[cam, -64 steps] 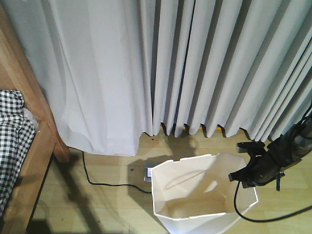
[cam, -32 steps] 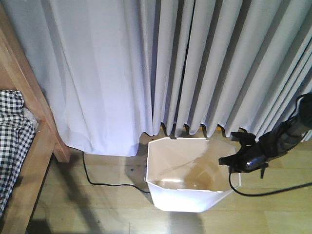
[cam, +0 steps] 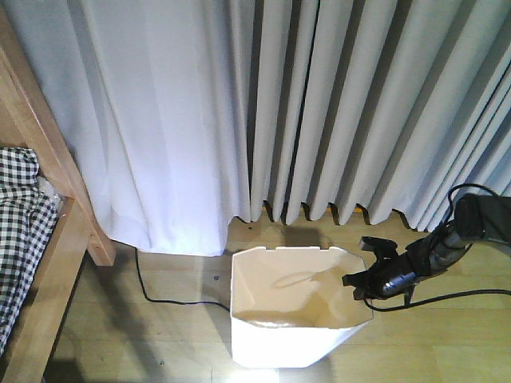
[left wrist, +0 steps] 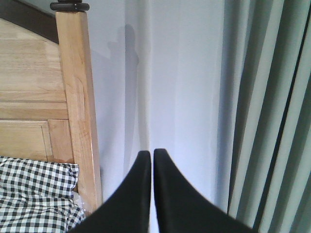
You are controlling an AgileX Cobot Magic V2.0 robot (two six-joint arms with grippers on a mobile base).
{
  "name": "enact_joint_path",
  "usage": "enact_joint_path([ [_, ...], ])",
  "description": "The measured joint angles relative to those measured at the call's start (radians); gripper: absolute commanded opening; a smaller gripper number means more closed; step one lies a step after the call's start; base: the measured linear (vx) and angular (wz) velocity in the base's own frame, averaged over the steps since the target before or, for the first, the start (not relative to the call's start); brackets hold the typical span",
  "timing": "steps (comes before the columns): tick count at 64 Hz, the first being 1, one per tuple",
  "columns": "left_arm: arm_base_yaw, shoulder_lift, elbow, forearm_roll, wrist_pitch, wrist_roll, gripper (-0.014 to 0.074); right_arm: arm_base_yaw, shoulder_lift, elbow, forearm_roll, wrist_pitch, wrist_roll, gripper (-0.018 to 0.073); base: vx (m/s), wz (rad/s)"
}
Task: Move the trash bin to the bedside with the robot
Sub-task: 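Set the bin down beside the bed and open the right gripper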
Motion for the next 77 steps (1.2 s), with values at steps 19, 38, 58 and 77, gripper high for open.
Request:
enact_joint_path([
  [19,0.0,0.0,0.0,0.0,0.0,0.0,-0.0006,0.0,0.077,-0.11,0.081,0.029,0.009,-0.0001,0.0,0.0],
  [38,0.0,0.0,0.0,0.0,0.0,0.0,-0.0006,0.0,0.103,-0.119,0.033,0.014,0.004,0.0004,0.0,0.0],
  [58,0.0,0.0,0.0,0.0,0.0,0.0,-0.0006,0.0,0.103,-0.122,-0.002,0.007,0.005,0.0025,0.0,0.0],
  [77,0.0,0.0,0.0,0.0,0.0,0.0,-0.0006,0.001,0.103,-0.171,-0.024,0.079,0.005,0.0178,0.0,0.0],
])
